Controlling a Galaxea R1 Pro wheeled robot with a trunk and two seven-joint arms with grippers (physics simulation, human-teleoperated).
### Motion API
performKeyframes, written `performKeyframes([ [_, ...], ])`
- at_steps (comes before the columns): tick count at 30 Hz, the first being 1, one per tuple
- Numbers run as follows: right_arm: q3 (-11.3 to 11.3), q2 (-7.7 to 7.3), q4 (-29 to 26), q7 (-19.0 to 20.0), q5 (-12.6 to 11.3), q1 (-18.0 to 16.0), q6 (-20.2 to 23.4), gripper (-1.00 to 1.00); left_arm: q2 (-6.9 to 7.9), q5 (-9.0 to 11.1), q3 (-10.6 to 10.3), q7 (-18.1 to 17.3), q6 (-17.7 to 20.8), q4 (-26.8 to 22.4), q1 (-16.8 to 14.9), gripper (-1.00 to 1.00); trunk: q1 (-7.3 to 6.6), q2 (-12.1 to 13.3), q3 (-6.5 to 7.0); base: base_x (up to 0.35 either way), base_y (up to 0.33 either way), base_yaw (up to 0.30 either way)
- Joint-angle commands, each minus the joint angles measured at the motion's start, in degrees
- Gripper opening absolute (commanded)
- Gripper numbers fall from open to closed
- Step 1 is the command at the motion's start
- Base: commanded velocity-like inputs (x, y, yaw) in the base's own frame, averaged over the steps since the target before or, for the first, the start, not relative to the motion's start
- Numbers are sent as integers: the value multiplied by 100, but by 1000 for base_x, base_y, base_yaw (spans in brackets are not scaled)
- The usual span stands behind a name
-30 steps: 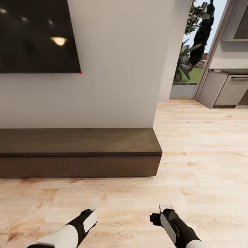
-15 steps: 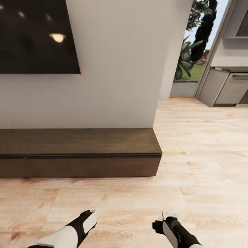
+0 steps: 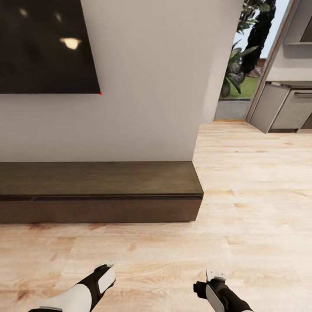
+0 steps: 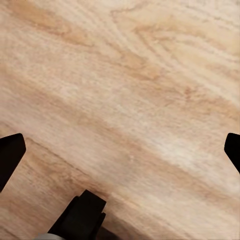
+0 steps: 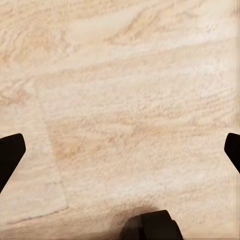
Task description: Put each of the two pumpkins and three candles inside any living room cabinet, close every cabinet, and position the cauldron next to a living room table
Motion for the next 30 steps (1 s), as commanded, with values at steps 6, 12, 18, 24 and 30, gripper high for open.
performKeyframes([
  [6, 43, -62, 152, -61, -59, -1, -209, 100, 5, -19, -32, 19, -21, -13, 4, 100, -133, 240, 47, 0, 0, 0],
  [12, 42, -93, 359, -61, -59, -1, -381, 100, 12, -32, -37, 19, -85, 86, 4, 100, -265, 481, 98, 0, 0, -2],
  [18, 42, -176, 706, -69, -64, -1, -786, 100, 8, -33, -48, -109, -87, 97, 4, 100, -397, 721, 150, 0, 0, -85],
  [24, 43, -305, 913, -72, -68, -1, -991, 100, 8, -38, -59, -163, -87, 156, 32, 100, -529, 962, 203, 0, 0, -119],
  [30, 50, -322, 1134, -72, -68, -1, -1205, 100, 0, -48, -74, -166, -95, 187, 237, 100, -660, 1203, 256, 0, 0, -130],
])
